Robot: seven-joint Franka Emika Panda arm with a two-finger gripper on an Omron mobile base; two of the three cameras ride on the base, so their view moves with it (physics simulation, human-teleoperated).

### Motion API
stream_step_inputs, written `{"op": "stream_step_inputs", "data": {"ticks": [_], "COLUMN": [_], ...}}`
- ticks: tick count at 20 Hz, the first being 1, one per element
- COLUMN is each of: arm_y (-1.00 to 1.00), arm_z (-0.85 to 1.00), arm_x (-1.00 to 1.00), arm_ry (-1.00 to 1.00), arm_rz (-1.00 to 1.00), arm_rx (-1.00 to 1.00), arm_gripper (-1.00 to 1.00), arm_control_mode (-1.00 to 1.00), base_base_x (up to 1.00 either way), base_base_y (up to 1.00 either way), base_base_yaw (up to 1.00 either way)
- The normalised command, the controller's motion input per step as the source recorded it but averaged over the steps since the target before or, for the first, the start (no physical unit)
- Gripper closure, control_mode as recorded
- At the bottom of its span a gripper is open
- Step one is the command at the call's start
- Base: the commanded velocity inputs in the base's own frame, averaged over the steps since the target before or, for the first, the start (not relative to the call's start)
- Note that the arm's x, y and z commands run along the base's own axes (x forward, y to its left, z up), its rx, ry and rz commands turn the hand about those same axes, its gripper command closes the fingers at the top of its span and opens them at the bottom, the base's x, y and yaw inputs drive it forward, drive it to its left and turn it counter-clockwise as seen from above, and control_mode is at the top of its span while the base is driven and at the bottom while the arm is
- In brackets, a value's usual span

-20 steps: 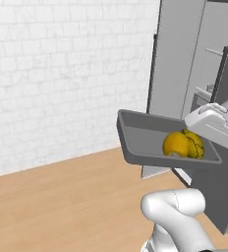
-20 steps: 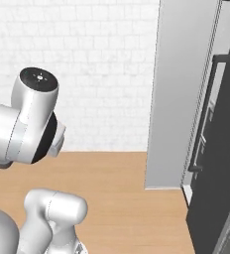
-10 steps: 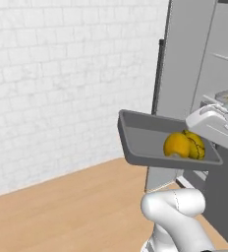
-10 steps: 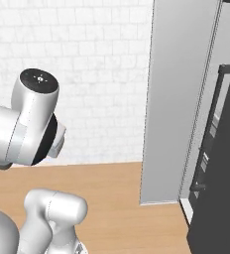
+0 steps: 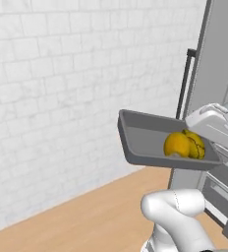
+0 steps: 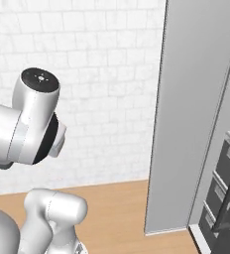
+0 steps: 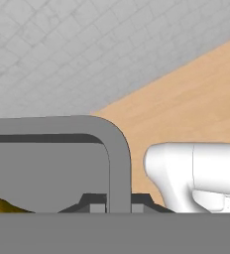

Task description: Take the meat container that has the shrimp and place it on the second highest rack of the freezer. Then take the vegetable container that has the lemons and place it on the highest rack of the freezer.

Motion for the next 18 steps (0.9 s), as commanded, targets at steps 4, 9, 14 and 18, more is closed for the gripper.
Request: {"op": "stream_step_inputs", "data": {"ticks": [4,9,14,18], "arm_y": [0.00,0.00,0.00,0.00], "arm_z": [0.00,0.00,0.00,0.00], "arm_x": [0.00,0.00,0.00,0.00], "arm_ry": [0.00,0.00,0.00,0.00], "arm_rz": [0.00,0.00,0.00,0.00], "arm_rx": [0.00,0.00,0.00,0.00], "arm_gripper": [1.00,1.00,1.00,1.00], "arm_control_mode": [1.00,1.00,1.00,1.00], "base_base_x": [0.52,0.11,0.02,0.18], "base_base_y": [0.68,0.68,0.52,0.16], "base_base_yaw": [-0.31,-0.56,-0.65,-0.68]}}
